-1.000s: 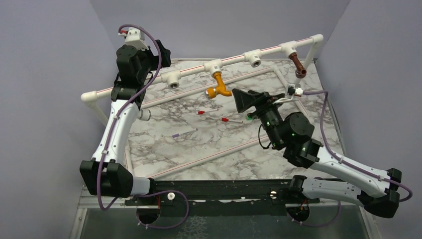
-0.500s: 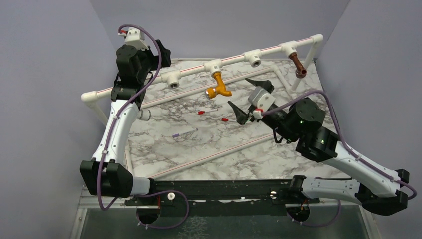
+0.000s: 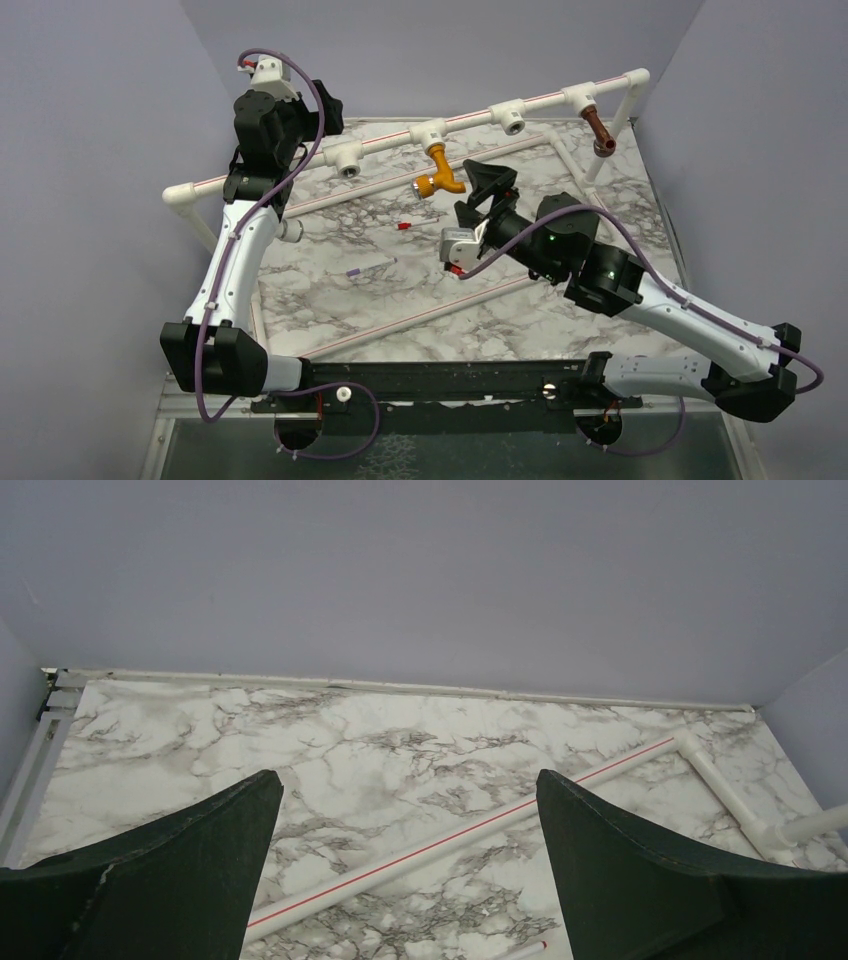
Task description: Install the water faucets
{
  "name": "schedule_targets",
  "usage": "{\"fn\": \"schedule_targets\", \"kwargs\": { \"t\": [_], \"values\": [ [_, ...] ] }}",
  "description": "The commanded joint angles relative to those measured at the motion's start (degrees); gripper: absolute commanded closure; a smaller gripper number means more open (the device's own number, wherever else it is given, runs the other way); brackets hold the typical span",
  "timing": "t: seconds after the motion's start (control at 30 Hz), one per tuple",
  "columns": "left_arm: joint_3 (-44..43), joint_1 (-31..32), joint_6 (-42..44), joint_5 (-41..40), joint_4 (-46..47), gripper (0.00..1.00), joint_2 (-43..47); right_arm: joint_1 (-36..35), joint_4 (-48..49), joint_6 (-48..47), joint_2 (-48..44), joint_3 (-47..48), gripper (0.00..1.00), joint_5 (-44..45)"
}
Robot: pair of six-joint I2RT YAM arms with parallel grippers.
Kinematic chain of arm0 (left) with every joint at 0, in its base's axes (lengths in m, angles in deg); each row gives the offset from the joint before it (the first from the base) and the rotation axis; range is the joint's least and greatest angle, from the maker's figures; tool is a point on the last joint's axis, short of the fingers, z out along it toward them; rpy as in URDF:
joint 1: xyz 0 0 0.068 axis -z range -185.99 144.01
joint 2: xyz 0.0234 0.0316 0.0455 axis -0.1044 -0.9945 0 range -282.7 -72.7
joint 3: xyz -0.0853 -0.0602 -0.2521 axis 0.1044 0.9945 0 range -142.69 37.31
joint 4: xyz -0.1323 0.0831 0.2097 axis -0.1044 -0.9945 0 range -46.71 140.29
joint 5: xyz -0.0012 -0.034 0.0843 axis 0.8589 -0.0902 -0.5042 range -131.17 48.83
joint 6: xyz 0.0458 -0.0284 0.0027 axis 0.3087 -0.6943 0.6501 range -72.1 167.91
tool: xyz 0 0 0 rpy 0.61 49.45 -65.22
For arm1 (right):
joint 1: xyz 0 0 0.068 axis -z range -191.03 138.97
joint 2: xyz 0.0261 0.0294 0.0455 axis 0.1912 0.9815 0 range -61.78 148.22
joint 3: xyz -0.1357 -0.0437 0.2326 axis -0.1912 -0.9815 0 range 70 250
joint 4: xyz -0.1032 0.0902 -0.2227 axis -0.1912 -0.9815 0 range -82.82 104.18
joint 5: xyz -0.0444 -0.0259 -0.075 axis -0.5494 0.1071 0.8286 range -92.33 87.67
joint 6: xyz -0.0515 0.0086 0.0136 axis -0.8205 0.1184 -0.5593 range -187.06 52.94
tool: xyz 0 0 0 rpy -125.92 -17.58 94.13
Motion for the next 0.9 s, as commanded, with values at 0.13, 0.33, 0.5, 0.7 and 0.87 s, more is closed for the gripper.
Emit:
{"fn": "schedule_targets", "kwargs": {
  "t": [0.13, 0.33, 0.5, 0.7, 0.87],
  "values": [
    [4.2, -2.4, -0.2, 1.6, -8.3, 0.01, -3.3, -0.9, 9.3, -19.9, 3.6, -5.1, 0.2, 7.1],
    [4.1, -2.5, -0.2, 1.7, -8.3, 0.01, -3.4, -1.1, 18.9, -23.3, 6.1, -7.8, 0.28, 9.7],
    [4.1, -2.6, -0.4, 1.9, -8.3, 0.01, -3.5, -1.4, 26.8, -25.6, 8.4, -9.9, 0.33, 11.7],
    [4.1, -2.8, -0.5, 2.0, -8.3, 0.01, -3.6, -1.6, 31.6, -25.0, 10.2, -11.6, 0.43, 11.9],
    [4.1, -2.9, -0.6, 2.2, -8.3, 0.01, -3.8, -2.1, 36.3, -24.0, 11.5, -13.0, 0.64, 12.7]
  ]
}}
